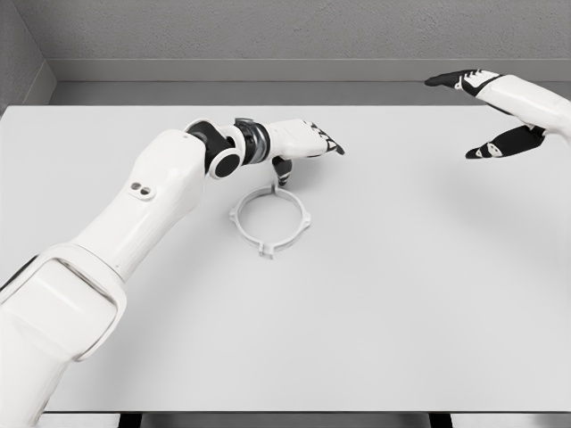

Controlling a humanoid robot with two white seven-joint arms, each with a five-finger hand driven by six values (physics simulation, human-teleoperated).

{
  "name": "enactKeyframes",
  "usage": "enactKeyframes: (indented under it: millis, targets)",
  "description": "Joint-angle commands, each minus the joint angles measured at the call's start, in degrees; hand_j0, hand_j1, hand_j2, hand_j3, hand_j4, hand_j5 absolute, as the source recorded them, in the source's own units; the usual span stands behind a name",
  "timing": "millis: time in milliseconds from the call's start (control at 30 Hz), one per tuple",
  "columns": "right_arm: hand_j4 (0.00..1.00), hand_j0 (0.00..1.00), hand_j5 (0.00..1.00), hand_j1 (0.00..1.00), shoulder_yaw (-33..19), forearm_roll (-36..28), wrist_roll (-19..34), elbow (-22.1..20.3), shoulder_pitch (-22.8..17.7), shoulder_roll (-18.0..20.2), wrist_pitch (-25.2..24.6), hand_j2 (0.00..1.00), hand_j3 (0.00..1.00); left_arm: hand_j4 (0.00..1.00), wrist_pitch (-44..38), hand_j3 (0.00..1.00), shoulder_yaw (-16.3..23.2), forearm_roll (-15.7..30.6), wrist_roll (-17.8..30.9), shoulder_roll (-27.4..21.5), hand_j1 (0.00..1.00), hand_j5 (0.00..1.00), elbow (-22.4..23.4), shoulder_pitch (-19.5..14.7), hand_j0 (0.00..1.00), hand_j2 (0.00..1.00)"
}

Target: Assemble PVC drainage pipe clamps

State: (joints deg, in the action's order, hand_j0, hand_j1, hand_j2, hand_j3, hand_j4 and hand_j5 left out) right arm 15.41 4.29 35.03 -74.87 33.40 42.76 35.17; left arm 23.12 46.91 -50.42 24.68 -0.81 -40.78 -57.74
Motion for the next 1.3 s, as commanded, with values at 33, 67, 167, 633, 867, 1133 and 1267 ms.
enactKeyframes:
  millis: [33,67,167,633,867,1133,1267]
  targets:
    - [1.0,1.0,1.0,1.0,0.0,-0.4,0.0,0.0,0.0,0.0,-0.2,1.0,1.0,1.0,0.0,1.0,-0.1,0.0,0.0,-0.1,1.0,1.0,0.0,0.0,1.0,1.0]
    - [1.0,1.0,1.0,1.0,0.0,-0.4,0.0,0.0,-0.1,0.0,-0.2,1.0,1.0,1.0,0.0,1.0,-0.1,0.0,0.0,-0.1,1.0,1.0,0.0,0.0,1.0,1.0]
    - [1.0,1.0,1.0,1.0,0.0,-0.4,0.0,0.0,-0.3,0.0,-0.2,1.0,1.0,1.0,0.1,1.0,-0.5,0.0,0.0,-0.8,1.0,1.0,-0.1,0.0,1.0,1.0]
    - [1.0,1.0,1.0,1.0,-1.2,-0.4,0.0,0.8,-0.1,0.0,-0.2,1.0,1.0,1.0,3.8,1.0,-3.8,5.3,0.0,-10.7,1.0,1.0,-18.4,0.6,1.0,1.0]
    - [1.0,1.0,1.0,1.0,-1.5,-0.5,0.0,1.2,-1.8,0.0,-0.2,1.0,1.0,1.0,11.9,1.0,-22.2,25.4,0.3,-33.6,1.0,1.0,-25.9,10.3,1.0,1.0]
    - [1.0,1.0,1.0,1.0,-1.5,-7.4,0.0,-12.9,-11.5,1.9,-0.2,1.0,1.0,1.0,11.9,1.0,-24.1,35.1,0.5,-34.6,1.0,1.0,-22.2,16.0,1.0,1.0]
    - [1.0,1.0,1.0,1.0,-1.0,-7.2,0.0,-19.7,-9.6,1.7,-0.2,1.0,1.0,1.0,11.9,1.0,-18.5,34.8,1.0,-34.5,1.0,1.0,-23.5,16.0,1.0,1.0]
